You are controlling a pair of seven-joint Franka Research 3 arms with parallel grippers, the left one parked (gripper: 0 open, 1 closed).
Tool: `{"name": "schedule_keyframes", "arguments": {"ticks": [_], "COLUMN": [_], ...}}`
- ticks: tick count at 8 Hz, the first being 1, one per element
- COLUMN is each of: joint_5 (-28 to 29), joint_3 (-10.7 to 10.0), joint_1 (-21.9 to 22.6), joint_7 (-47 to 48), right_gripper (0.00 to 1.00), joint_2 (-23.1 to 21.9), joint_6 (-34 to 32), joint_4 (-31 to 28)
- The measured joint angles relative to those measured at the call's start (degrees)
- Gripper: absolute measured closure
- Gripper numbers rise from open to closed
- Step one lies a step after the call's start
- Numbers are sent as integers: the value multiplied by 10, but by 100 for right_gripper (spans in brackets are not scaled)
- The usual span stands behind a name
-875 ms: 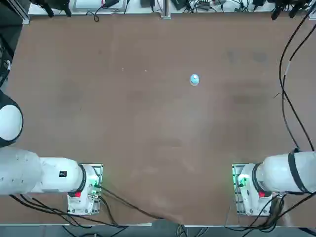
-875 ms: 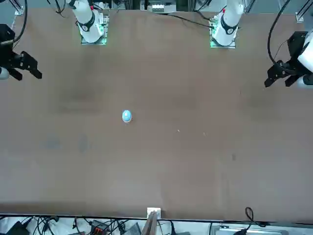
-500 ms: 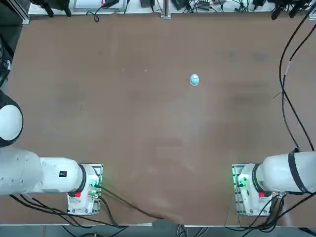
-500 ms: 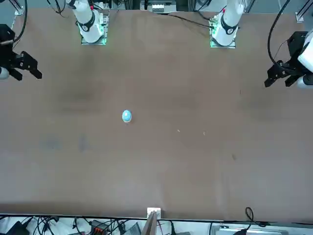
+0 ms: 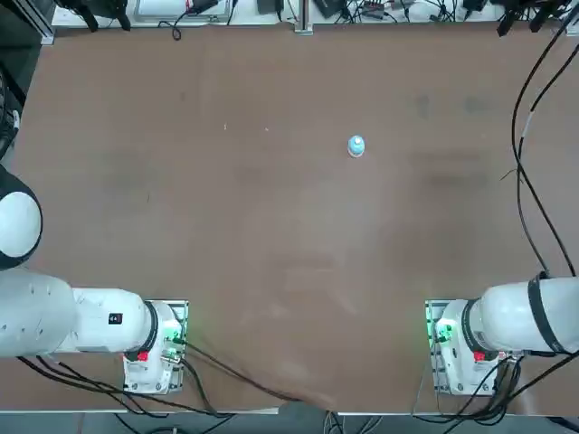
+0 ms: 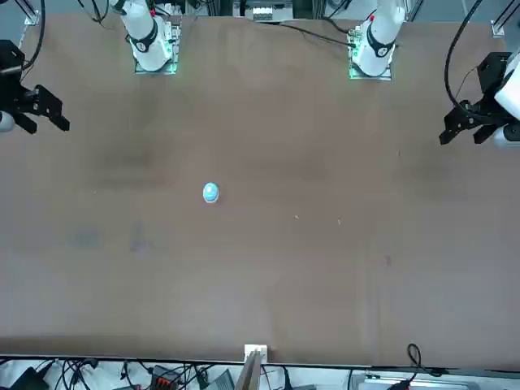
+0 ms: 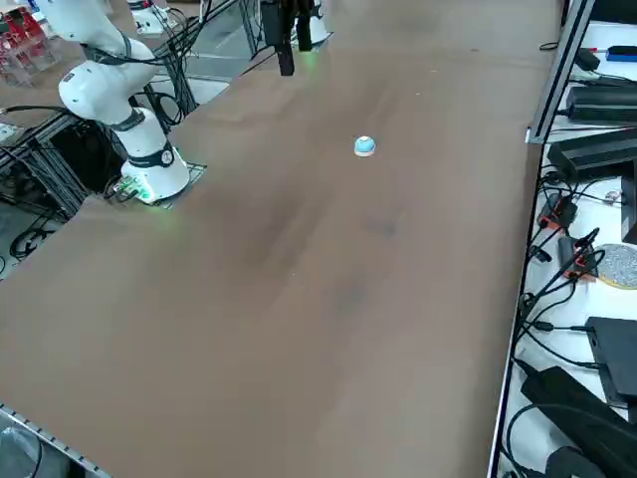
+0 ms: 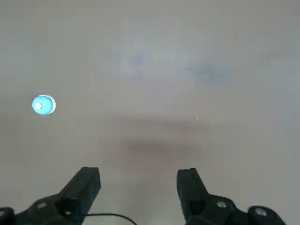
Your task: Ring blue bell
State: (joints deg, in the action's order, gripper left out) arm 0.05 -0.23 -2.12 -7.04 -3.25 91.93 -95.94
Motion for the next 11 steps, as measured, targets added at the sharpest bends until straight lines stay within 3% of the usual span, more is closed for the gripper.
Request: {"name": "schedule_keyframes", "arguments": {"ticks": [10, 11], "joint_5": [0, 0], "joint_3": [3, 5], "joint_1": [1, 1], "joint_7": [14, 26], "right_gripper": [0, 4], "joint_2": [18, 21], "joint_6": [-1, 0], "joint_4": [0, 1]}}
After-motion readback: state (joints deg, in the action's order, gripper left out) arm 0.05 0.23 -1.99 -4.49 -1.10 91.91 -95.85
